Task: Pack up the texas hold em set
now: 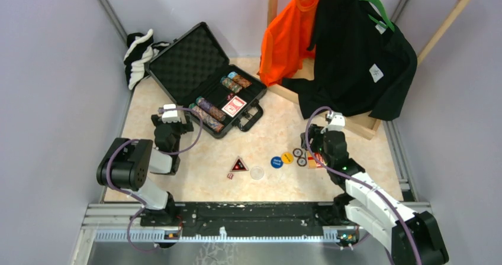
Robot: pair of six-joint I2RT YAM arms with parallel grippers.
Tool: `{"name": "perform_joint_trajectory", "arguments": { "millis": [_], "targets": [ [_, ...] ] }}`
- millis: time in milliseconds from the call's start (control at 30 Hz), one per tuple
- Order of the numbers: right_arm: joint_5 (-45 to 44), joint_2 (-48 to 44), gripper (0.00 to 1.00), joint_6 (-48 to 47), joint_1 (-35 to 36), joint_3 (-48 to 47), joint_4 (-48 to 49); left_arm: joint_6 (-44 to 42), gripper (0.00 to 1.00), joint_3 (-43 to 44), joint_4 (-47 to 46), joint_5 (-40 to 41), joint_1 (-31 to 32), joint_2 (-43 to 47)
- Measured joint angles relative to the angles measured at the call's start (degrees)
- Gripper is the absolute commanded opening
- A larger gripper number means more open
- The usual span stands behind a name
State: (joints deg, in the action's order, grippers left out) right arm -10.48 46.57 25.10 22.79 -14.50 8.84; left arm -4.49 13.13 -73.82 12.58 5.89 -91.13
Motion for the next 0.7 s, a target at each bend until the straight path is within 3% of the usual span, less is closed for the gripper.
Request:
{"name": "perform_joint_trajectory", "arguments": {
  "millis": [567, 700],
  "targets": [
    [0.11, 4.72, 0.61, -0.02, 0.00, 0.00, 2.25, -0.02, 0.99, 0.00, 0.07, -0.26, -0.17, 0.07],
    [2.40, 7.72, 0.63, -0.61, 0.85, -0.35, 3.61, -2.60, 0.99, 0.72, 5.03, 2.58, 3.52, 4.11]
  ]
}}
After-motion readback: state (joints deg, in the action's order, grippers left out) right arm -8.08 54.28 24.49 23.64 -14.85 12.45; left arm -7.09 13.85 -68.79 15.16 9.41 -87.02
